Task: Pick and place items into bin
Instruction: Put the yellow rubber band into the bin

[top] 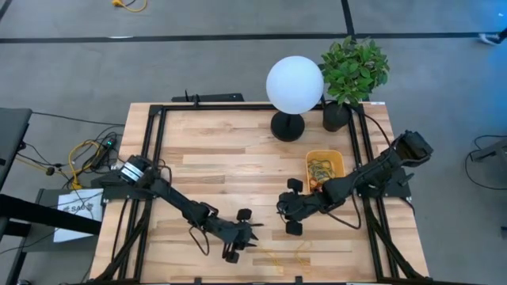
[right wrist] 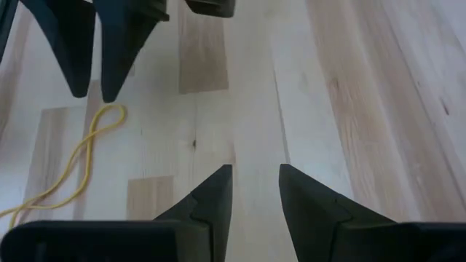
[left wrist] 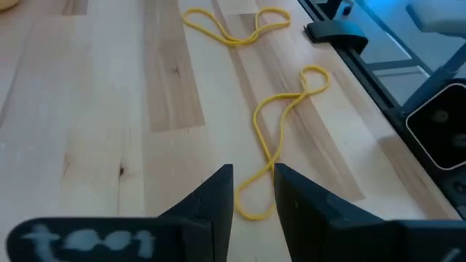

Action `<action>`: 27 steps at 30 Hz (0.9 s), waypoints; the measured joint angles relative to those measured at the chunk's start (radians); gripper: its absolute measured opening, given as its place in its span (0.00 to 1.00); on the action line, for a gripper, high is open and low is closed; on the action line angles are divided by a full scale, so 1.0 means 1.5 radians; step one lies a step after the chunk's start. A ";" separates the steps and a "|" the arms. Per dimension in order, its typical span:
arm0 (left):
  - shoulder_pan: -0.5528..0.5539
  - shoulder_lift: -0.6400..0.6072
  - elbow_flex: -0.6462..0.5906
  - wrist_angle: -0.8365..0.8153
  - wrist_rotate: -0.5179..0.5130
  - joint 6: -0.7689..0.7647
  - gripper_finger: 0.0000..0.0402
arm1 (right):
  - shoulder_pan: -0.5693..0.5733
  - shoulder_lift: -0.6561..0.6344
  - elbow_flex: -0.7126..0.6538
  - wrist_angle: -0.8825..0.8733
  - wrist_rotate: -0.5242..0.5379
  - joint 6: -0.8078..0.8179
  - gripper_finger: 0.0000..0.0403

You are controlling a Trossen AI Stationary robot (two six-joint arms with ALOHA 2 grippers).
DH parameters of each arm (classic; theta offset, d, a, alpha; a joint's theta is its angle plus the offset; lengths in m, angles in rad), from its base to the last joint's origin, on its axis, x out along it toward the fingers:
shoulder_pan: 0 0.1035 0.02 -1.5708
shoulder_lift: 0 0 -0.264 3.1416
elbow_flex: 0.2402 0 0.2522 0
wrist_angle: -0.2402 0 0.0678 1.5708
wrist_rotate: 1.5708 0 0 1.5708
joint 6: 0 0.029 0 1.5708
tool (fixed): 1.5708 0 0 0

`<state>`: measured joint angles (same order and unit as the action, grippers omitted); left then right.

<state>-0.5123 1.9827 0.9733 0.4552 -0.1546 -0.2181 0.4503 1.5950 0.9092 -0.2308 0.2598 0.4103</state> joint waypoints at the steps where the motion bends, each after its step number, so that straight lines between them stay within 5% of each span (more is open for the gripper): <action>1: 0.003 0.000 0.000 -0.001 0.011 0.000 0.22 | 0.000 0.000 0.000 0.000 0.000 0.000 0.27; 12: 0.014 0.076 0.000 0.085 0.084 0.008 0.22 | 0.001 0.000 0.000 0.005 0.000 0.000 0.27; 27: 0.032 0.093 0.003 0.133 0.067 0.025 0.22 | -0.001 0.000 0.000 0.025 0.002 0.000 0.27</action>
<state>-0.4644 2.1227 0.9780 0.6545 -0.0544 -0.1800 0.4488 1.5948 0.9094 -0.1940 0.2628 0.4099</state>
